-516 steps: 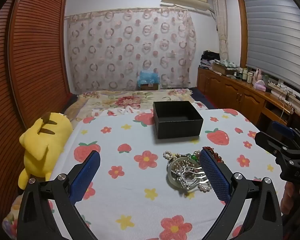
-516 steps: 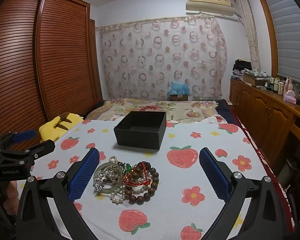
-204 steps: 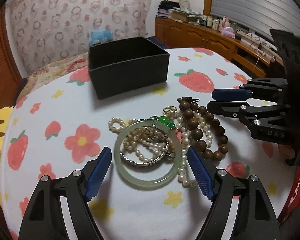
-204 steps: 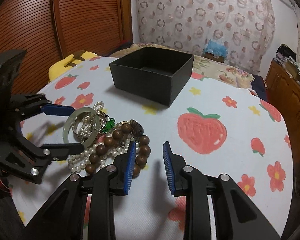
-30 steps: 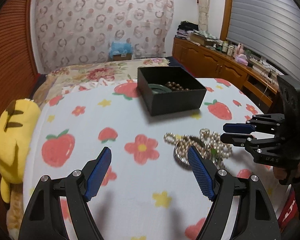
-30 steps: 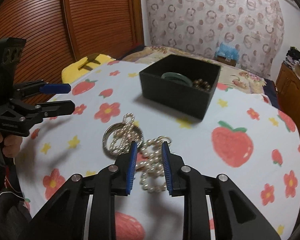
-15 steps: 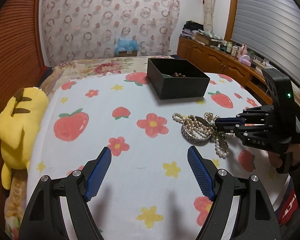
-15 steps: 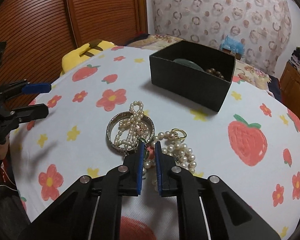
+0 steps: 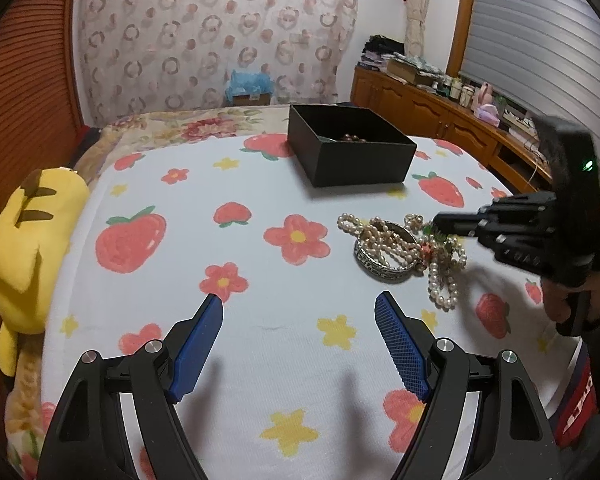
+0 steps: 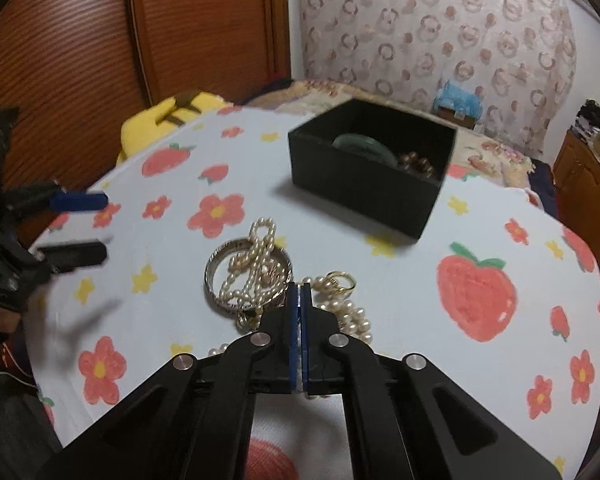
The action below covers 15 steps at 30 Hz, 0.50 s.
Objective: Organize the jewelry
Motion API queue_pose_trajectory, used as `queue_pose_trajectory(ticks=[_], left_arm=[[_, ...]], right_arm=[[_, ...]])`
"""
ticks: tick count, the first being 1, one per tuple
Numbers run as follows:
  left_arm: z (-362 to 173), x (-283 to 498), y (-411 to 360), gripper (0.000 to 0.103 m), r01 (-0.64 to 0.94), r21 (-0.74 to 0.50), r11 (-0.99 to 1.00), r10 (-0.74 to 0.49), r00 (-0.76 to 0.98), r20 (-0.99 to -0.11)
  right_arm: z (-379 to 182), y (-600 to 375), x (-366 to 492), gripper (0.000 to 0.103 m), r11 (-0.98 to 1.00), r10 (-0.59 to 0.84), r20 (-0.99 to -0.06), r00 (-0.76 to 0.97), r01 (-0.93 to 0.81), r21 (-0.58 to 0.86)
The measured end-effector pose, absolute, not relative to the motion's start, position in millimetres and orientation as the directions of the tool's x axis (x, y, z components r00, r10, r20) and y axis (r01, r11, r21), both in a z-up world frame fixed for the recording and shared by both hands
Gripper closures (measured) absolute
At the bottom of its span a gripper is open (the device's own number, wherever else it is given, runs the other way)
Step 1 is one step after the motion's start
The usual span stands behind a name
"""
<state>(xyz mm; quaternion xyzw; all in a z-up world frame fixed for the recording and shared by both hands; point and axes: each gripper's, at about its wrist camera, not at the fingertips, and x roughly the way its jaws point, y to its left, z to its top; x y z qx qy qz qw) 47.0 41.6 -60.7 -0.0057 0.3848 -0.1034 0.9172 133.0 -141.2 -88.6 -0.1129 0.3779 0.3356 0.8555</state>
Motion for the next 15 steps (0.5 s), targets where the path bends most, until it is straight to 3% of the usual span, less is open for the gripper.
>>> queue_pose_trajectory(ticks=[15], left_arm=[[-70.9, 74.7, 8.0, 0.028, 0.245, -0.078, 0.966, -0.222, 0.645, -0.731]], right_arm=[[-46.7, -169.4, 109.9, 0.102, 0.762, 0.537, -0.616, 0.577, -0.645, 0.060]])
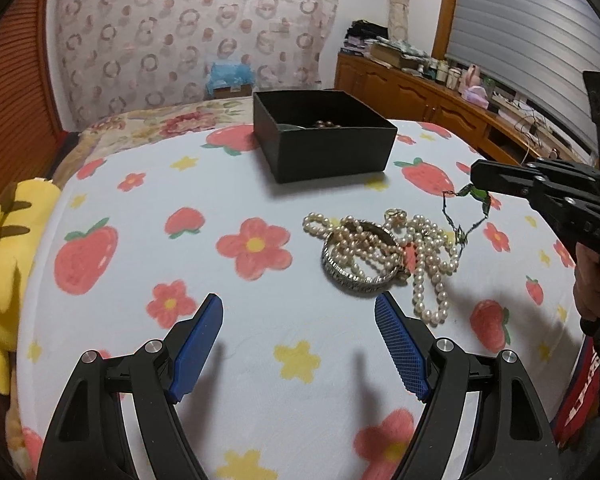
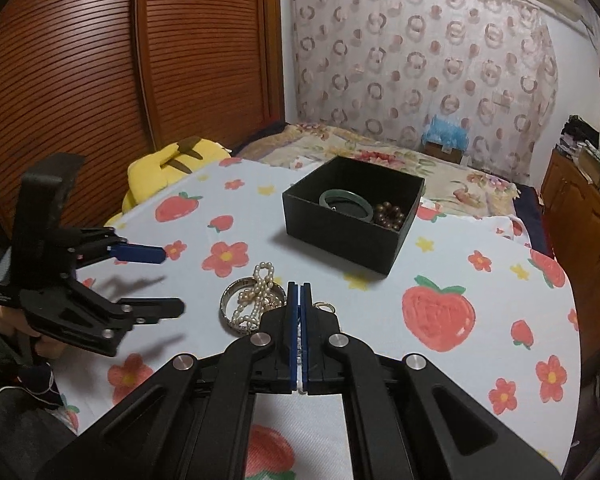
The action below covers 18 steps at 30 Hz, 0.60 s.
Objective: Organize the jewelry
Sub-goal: 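Hold the pearl strand with the right gripper while the left gripper closes on pearls and reopens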
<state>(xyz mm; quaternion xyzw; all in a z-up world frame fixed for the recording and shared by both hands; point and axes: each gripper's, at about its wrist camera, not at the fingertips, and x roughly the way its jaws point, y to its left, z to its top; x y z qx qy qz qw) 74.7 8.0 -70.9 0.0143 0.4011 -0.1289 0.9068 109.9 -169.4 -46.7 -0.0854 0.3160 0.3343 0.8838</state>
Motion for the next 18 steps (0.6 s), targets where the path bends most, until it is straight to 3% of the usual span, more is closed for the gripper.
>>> queue_pose_trajectory(ticks=[3, 14, 18], left_arm=[[-68.6, 81.5, 1.0, 0.028, 0.260, -0.073, 0.963, -0.229, 0.644, -0.730], [-73.3, 117.3, -21.1, 0.059, 0.296, -0.112, 0.949, -0.274, 0.590, -0.759], [-74.8, 125.5, -30.3, 0.062, 0.300, -0.094, 0.949, -0.261, 0.586, -0.767]], right_arm=[[-47.2, -172.0, 108.7, 0.102, 0.763, 0.542, -0.608, 0.580, -0.643, 0.067], [-53.6, -190.7, 106.3, 0.101, 0.782, 0.522, -0.613, 0.593, -0.619, 0.067], [-56.3, -193.0, 106.4, 0.101, 0.782, 0.523, -0.615, 0.591, -0.619, 0.071]])
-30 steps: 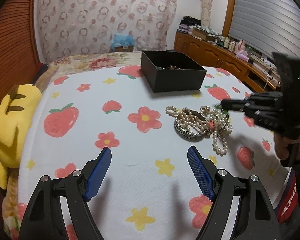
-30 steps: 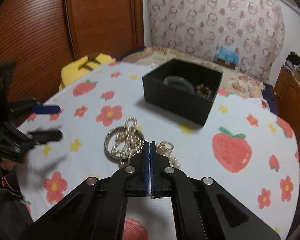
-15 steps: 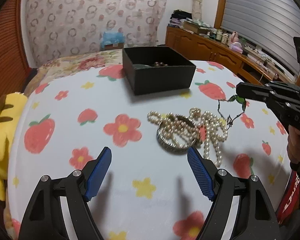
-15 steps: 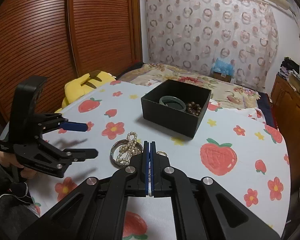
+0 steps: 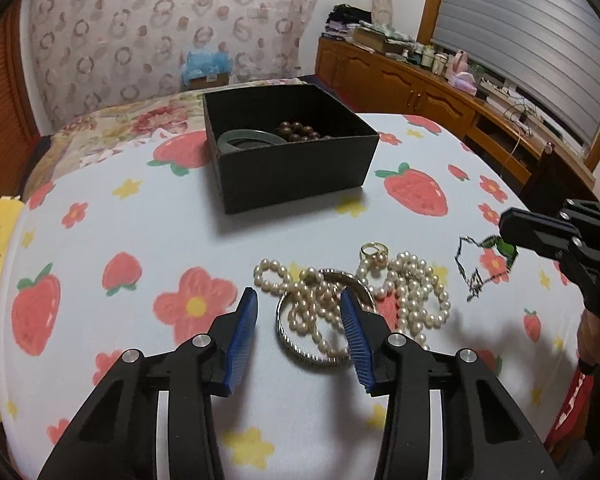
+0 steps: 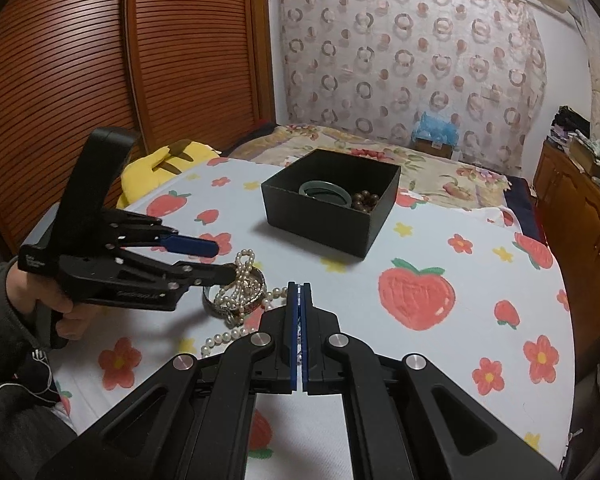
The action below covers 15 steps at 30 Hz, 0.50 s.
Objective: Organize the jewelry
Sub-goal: 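Hold the pearl strand with the right gripper while the left gripper closes on pearls and reopens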
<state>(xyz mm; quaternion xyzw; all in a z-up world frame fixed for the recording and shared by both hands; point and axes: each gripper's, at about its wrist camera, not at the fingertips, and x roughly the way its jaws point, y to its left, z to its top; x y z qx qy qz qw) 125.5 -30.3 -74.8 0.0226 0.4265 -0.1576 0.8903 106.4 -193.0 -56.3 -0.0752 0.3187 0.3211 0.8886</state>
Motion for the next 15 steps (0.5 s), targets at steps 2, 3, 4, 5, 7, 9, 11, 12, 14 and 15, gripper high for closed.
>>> queue_pose_trajectory(ticks=[2, 3, 4, 5, 7, 9, 11, 12, 14, 15], left_arm=[[-76.8, 129.4, -34.1, 0.063, 0.301, -0.087, 0.950, -0.255, 0.580, -0.773], [-77.5, 131.1, -34.9, 0.063, 0.300, -0.083, 0.950, -0.250, 0.578, -0.776], [-78.6, 132.1, -35.8, 0.063, 0.299, -0.078, 0.951, -0.245, 0.577, -0.779], [-79.5, 133.1, -36.8, 0.063, 0.299, -0.073, 0.952, -0.241, 0.577, -0.781], [-80.0, 133.5, -37.9, 0.063, 0.303, -0.068, 0.950, -0.240, 0.578, -0.780], [-79.7, 133.9, -39.1, 0.064, 0.306, -0.058, 0.950, -0.234, 0.581, -0.779], [-78.9, 133.9, -40.7, 0.071, 0.314, -0.054, 0.948, -0.237, 0.581, -0.778], [-78.6, 133.9, -40.7, 0.072, 0.316, -0.052, 0.947, -0.237, 0.582, -0.778], [-78.2, 133.9, -40.2, 0.074, 0.315, -0.047, 0.948, -0.232, 0.583, -0.779], [-78.1, 134.1, -39.9, 0.074, 0.312, -0.047, 0.949, -0.231, 0.583, -0.779]], right_arm=[[-57.6, -192.8, 105.7, 0.101, 0.782, 0.522, -0.616, 0.590, -0.620, 0.070], [-58.1, -192.8, 105.4, 0.101, 0.781, 0.523, -0.616, 0.589, -0.620, 0.070], [-58.7, -192.4, 105.3, 0.101, 0.781, 0.524, -0.616, 0.588, -0.621, 0.071], [-59.3, -192.5, 105.2, 0.101, 0.780, 0.525, -0.616, 0.587, -0.622, 0.072], [-60.7, -192.5, 105.1, 0.101, 0.778, 0.527, -0.617, 0.584, -0.624, 0.073], [-61.7, -190.6, 105.7, 0.101, 0.777, 0.526, -0.620, 0.582, -0.625, 0.072], [-62.8, -189.3, 105.8, 0.101, 0.776, 0.526, -0.622, 0.580, -0.627, 0.071], [-63.2, -188.9, 105.6, 0.101, 0.776, 0.525, -0.623, 0.580, -0.627, 0.071], [-63.4, -188.2, 104.9, 0.101, 0.776, 0.525, -0.624, 0.579, -0.627, 0.070], [-63.3, -188.1, 104.9, 0.101, 0.776, 0.525, -0.624, 0.579, -0.627, 0.070]])
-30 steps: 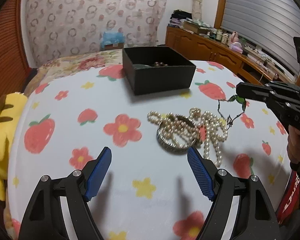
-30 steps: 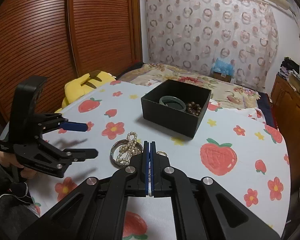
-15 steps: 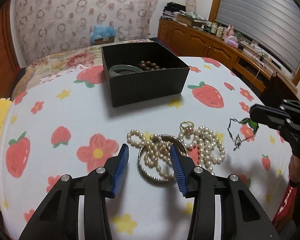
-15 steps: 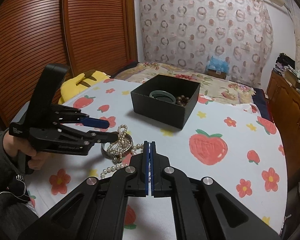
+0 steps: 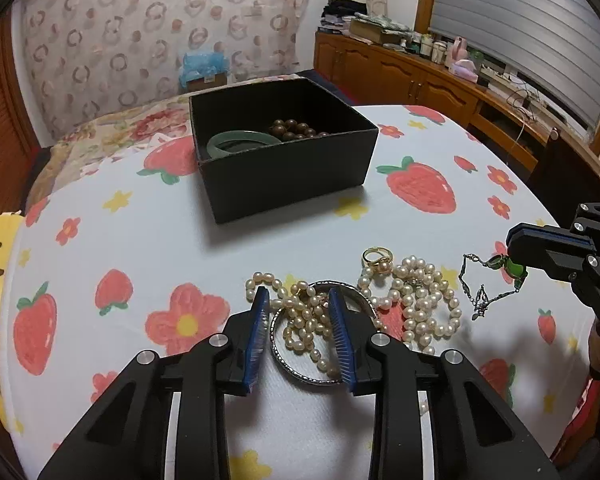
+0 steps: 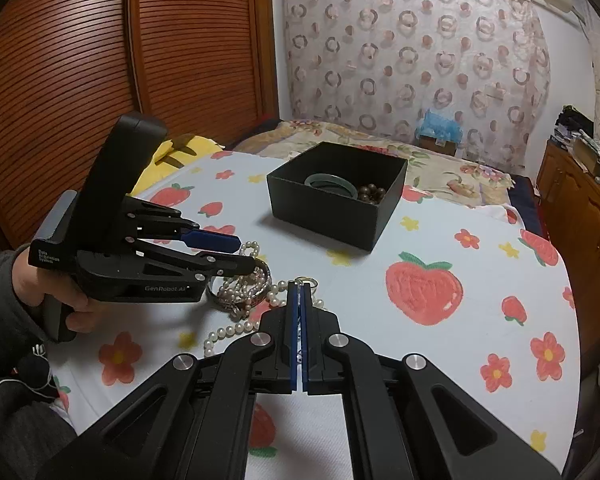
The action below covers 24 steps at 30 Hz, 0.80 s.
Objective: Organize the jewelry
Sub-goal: 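Hold the pearl strand with the right gripper while the left gripper closes on pearls and reopens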
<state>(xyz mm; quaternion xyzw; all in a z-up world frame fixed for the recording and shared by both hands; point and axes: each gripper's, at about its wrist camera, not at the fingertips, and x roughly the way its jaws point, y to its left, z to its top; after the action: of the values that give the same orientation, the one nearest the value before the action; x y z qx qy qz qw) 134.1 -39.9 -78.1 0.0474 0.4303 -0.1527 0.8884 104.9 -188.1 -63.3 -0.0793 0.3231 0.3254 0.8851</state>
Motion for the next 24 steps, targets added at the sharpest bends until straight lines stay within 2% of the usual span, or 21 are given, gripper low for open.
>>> queue_pose_trajectory(ticks=[6, 7, 8, 24], left_arm=[[-78.0, 132.5, -34.9, 0.082, 0.316, -0.071, 0.946, -0.252, 0.582, -0.773], [-76.7, 131.9, -33.3, 0.089, 0.315, -0.077, 0.946, -0.257, 0.585, -0.769], [-76.7, 131.9, -31.8, 0.103, 0.312, -0.078, 0.947, -0.255, 0.580, -0.773], [-52.8, 124.5, -10.0, 0.103, 0.274, -0.067, 0.960, -0.233, 0.638, -0.734]], right_arm=[[-63.8, -187.9, 104.5, 0.101, 0.776, 0.524, -0.625, 0.579, -0.627, 0.069], [-63.8, -187.8, 104.0, 0.101, 0.776, 0.524, -0.625, 0.579, -0.627, 0.069], [-63.7, -187.8, 104.0, 0.101, 0.775, 0.524, -0.625, 0.578, -0.628, 0.069], [-67.9, -183.9, 103.5, 0.101, 0.770, 0.526, -0.628, 0.573, -0.635, 0.065]])
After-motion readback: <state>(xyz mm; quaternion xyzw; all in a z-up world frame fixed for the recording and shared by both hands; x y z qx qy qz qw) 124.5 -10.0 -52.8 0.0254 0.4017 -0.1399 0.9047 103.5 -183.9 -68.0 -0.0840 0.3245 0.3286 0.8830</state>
